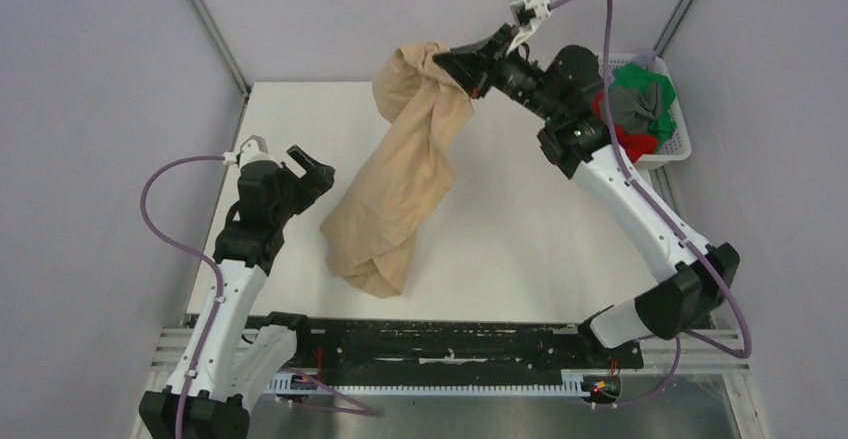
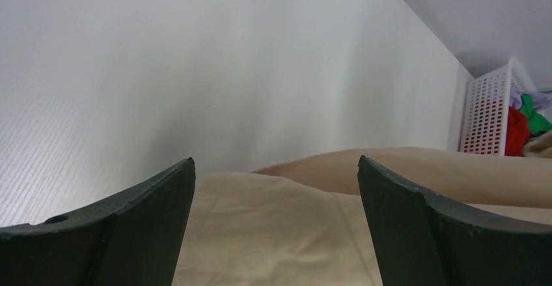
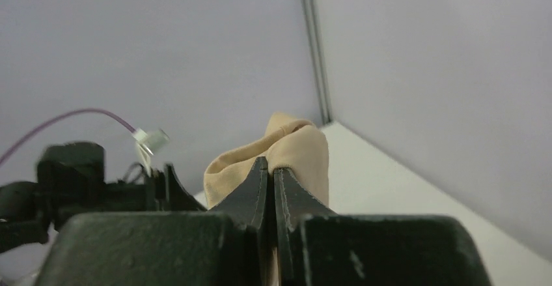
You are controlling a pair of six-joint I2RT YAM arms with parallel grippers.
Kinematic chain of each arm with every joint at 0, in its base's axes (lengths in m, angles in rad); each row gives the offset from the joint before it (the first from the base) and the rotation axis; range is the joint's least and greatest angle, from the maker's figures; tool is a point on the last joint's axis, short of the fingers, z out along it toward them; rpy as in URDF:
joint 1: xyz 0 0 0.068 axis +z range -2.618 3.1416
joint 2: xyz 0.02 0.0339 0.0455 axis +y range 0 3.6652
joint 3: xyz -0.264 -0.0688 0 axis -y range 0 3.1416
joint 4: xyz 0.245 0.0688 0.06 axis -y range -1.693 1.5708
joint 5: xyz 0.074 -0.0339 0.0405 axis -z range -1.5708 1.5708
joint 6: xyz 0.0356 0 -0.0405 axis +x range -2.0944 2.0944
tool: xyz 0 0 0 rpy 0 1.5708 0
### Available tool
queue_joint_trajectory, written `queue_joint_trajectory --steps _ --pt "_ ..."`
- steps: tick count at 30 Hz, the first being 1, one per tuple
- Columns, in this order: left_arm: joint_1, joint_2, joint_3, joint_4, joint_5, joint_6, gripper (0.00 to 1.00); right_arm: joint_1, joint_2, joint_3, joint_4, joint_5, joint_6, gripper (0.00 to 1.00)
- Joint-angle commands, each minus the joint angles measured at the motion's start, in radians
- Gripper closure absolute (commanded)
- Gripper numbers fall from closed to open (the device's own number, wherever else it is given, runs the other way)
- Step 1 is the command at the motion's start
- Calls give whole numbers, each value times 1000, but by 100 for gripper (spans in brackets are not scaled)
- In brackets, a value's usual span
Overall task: Fold and stack the t-shirts
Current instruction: Move the tshirt to the center of the board, then flatten out the tshirt
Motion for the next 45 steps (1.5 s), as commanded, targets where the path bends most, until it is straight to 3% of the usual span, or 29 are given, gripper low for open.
queue_joint_trajectory --steps 1,4,6,7,9,12,16,21,31,39,45 --pt "-5 10 13 -16 -1 -62 0 -30 -226 -349 -28 323 -110 100" --pt "-5 52 -3 -16 31 -72 0 -55 -356 -699 -71 644 -89 100" --pt "-5 86 -15 -18 60 -76 0 -93 -383 -869 -150 813 -46 94" --pt "-6 101 -21 -19 90 -75 0 -117 -379 -925 -191 857 -21 83" --pt "-8 135 -36 -26 135 -72 0 -170 -358 -980 -283 895 -4 36" --pt "-38 164 -71 -49 159 -71 0 -184 -341 -999 -370 991 -13 3" --pt "-114 180 -112 -62 157 -79 0 -184 -376 -1020 -380 1082 -41 2" --pt "-222 226 -112 -58 91 -71 0 -184 -438 -1071 -336 1041 -102 2" --pt "-237 362 -98 2 91 -24 0 -184 -495 -1133 -305 1005 -150 2" --pt "-250 428 -99 171 274 -19 0 -183 -500 -1137 -304 1004 -161 2" --pt "-292 437 -70 204 292 -14 0 -183 -504 -1143 -302 1009 -162 2"
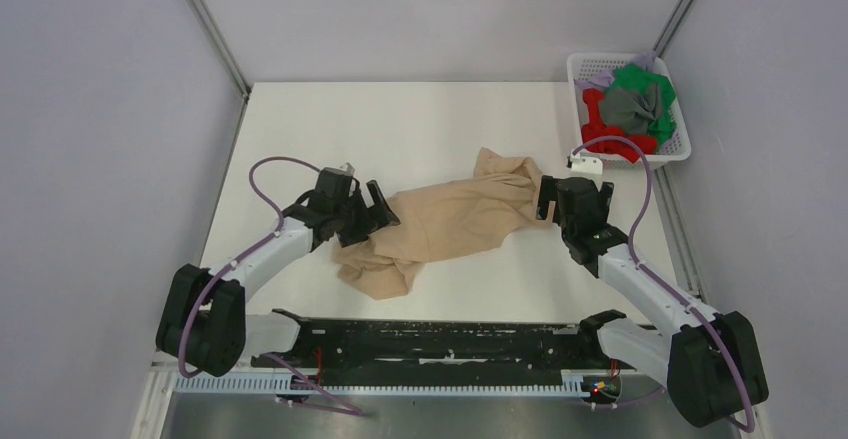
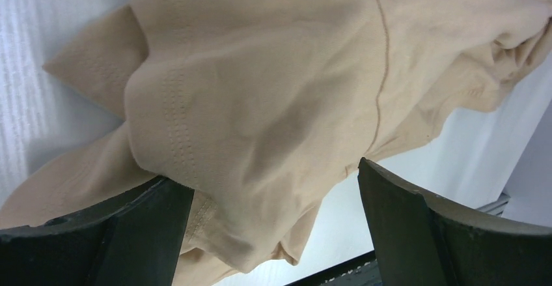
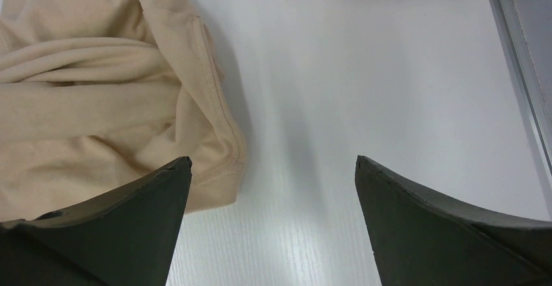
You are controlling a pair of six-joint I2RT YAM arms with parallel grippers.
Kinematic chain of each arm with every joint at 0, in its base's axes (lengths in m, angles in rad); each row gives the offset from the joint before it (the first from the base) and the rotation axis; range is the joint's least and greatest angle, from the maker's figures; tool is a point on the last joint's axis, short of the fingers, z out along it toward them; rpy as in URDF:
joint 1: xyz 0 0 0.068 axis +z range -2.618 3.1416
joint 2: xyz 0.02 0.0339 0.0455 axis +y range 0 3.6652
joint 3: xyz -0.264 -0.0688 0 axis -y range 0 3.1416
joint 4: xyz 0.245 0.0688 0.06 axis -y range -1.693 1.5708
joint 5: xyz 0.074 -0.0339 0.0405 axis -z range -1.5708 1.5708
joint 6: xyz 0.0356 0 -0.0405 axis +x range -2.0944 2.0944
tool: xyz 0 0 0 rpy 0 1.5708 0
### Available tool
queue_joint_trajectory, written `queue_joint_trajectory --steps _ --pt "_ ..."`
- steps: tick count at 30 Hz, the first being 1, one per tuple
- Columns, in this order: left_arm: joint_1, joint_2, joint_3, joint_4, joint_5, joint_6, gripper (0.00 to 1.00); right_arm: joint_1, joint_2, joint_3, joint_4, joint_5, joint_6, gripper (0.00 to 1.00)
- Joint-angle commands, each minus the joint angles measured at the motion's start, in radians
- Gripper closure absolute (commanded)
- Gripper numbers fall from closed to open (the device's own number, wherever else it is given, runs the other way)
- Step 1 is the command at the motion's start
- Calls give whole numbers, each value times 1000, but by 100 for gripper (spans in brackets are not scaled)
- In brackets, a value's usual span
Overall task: Fold and stack the t-shirts
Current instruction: Flatten out the tshirt
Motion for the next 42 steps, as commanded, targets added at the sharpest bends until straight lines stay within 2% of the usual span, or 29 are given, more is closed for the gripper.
queue_joint_trajectory --steps 1,6,10,18,20,22,29,31,34,37,42 --pt "-36 -9 52 90 53 34 0 2 -16 -8 33 7 -12 2" --pt "-49 -13 62 91 37 32 2 2 -8 -6 35 5 -12 2" --pt "-61 22 76 71 -8 37 8 3 -1 -8 36 6 -16 2" --pt "-98 141 169 -71 -141 60 21 2 14 -11 39 -5 -21 2" --pt "-111 163 194 -116 -179 61 34 2 18 -12 40 -7 -20 2" --pt "-121 173 212 -150 -219 60 52 1 24 -12 44 -11 -20 2" --pt "-133 111 212 -167 -248 48 96 2 73 -2 134 -106 -36 2" --pt "-133 85 212 -175 -256 49 98 3 109 18 162 -128 -36 4" --pt "-133 52 214 -190 -272 49 98 0 186 63 171 -84 2 13" --pt "-133 23 214 -202 -286 53 98 -12 267 102 186 -78 8 25" --pt "-133 -2 218 -210 -303 59 98 -33 378 130 258 -160 13 42"
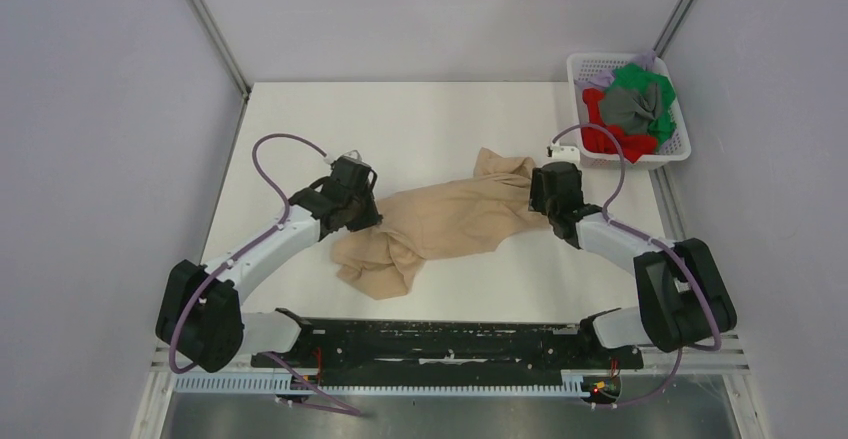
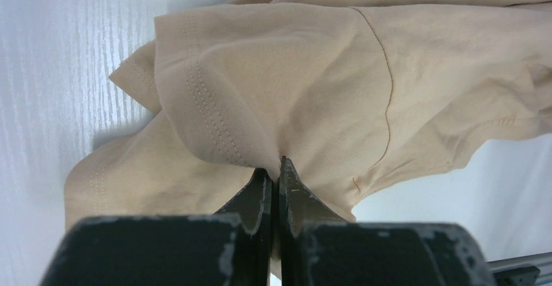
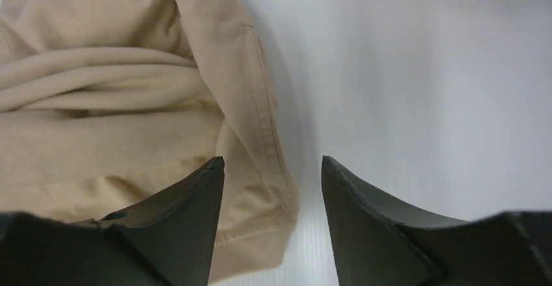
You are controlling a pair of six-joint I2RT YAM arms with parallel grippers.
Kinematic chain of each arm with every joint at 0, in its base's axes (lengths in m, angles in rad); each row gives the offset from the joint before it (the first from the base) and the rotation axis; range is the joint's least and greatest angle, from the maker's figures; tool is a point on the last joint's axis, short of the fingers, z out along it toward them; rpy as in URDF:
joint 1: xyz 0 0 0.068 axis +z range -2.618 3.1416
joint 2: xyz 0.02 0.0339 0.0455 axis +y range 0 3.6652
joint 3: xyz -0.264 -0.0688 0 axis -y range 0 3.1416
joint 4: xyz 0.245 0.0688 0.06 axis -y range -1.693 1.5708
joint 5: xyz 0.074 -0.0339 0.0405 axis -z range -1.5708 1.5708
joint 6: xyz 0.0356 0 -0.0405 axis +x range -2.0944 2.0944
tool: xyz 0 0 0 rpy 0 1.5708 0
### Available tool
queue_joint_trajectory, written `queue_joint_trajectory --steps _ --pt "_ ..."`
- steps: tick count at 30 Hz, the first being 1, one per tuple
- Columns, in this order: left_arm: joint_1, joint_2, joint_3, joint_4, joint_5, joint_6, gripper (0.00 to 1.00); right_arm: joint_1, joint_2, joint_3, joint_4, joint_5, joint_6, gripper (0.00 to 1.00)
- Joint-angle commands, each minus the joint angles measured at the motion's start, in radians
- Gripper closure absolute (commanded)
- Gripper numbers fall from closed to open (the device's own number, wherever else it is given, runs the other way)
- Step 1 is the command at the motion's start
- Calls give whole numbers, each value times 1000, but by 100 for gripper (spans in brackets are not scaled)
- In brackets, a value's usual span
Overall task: Fold and stack the t-shirts
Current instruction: Flatten out the tshirt
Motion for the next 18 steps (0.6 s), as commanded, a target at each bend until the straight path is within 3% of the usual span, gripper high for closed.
queue_joint_trajectory --steps 1,5,10,18 --pt "-3 -34 42 -22 -57 29 98 -17 75 46 111 -53 18 47" --pt "-3 -40 62 -32 -87 40 98 -37 135 48 119 -61 32 57" --pt "-3 -43 103 -52 -121 43 98 -43 85 20 160 -115 28 100" --pt "-1 -181 330 -58 -217 102 98 -43 -274 71 100 -144 15 100"
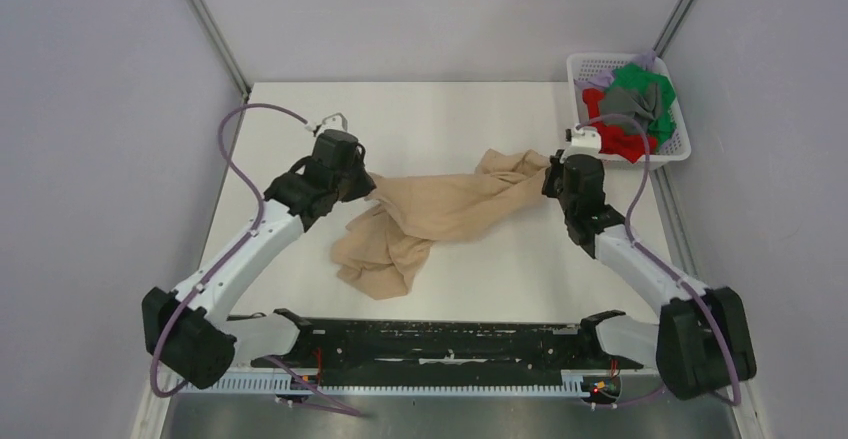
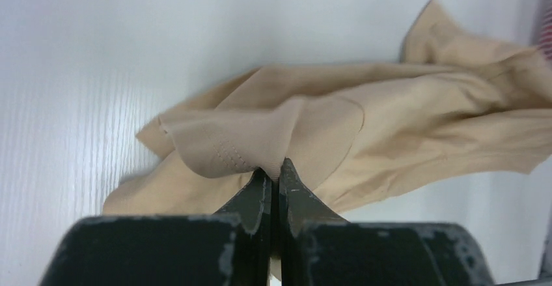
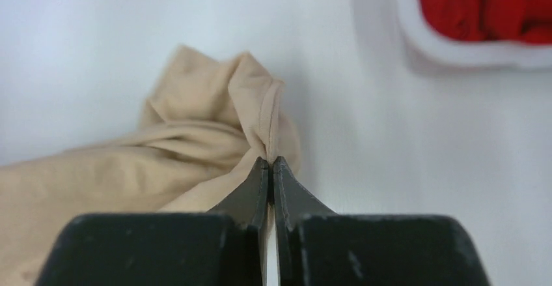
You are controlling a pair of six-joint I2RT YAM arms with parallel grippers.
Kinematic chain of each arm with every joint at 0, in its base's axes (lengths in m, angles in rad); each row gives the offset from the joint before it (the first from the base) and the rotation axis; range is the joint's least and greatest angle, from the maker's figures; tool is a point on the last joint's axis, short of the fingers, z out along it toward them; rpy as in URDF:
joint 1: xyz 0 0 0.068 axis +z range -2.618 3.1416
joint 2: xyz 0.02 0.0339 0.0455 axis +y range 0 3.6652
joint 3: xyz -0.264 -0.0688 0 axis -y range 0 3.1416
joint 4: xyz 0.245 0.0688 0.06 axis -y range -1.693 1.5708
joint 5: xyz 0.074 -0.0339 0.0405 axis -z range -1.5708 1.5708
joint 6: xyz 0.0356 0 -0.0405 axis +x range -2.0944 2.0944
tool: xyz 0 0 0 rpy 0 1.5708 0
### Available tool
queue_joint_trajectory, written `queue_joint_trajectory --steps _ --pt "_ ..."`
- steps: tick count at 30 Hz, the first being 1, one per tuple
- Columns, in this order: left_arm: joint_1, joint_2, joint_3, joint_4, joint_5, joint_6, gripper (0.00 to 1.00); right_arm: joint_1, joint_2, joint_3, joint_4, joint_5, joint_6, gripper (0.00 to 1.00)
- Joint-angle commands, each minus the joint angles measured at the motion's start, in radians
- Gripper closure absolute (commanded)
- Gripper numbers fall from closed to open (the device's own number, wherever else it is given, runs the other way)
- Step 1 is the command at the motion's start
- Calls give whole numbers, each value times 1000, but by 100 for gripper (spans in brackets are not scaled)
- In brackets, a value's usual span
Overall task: Fold and stack the t-shirts
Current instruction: Flatten out the tshirt
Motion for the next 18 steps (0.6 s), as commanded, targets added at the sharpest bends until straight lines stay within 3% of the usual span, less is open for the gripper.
queue_joint_trajectory --steps 1,6,11,18 --pt "-1 -145 196 27 -121 94 98 -2 -213 86 -10 -30 -9 100" --pt "-2 -214 422 38 -134 172 98 -2 -391 242 -69 -143 -10 100" --pt "-2 -232 644 21 -129 245 98 -2 -512 431 -117 -159 -25 100" --pt "-1 -241 868 12 -97 305 98 -2 -496 711 -208 -246 -84 100"
